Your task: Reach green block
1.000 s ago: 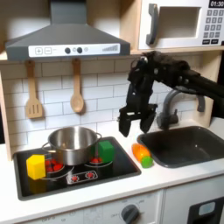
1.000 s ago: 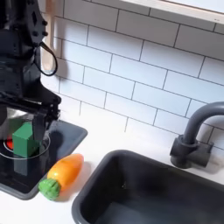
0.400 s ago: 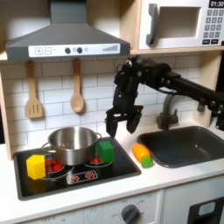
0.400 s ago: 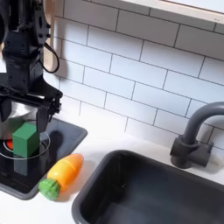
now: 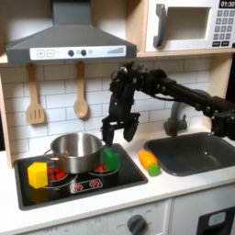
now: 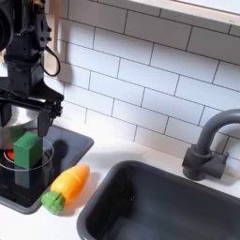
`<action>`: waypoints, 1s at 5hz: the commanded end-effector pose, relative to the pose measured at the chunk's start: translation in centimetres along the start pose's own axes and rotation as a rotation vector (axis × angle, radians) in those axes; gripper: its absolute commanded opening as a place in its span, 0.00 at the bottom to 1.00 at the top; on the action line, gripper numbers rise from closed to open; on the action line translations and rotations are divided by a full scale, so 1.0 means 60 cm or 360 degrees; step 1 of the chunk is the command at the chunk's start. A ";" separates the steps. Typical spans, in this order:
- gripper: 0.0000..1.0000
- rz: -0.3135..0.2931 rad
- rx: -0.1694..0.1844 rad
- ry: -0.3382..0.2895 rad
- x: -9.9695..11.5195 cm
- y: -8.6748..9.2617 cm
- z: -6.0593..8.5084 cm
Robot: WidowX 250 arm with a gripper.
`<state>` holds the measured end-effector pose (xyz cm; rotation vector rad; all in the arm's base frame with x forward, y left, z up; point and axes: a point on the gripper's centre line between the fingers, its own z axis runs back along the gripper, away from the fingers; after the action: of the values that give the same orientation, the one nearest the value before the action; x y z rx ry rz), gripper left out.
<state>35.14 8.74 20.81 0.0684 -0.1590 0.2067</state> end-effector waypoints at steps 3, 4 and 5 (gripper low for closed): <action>1.00 -0.0027 0.0009 0.0065 0.000 0.003 -0.029; 1.00 -0.0025 0.0010 0.0068 0.002 0.002 -0.033; 1.00 -0.0021 0.0013 0.0091 0.004 0.004 -0.041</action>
<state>35.76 9.05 18.21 0.0723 -0.0962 0.1919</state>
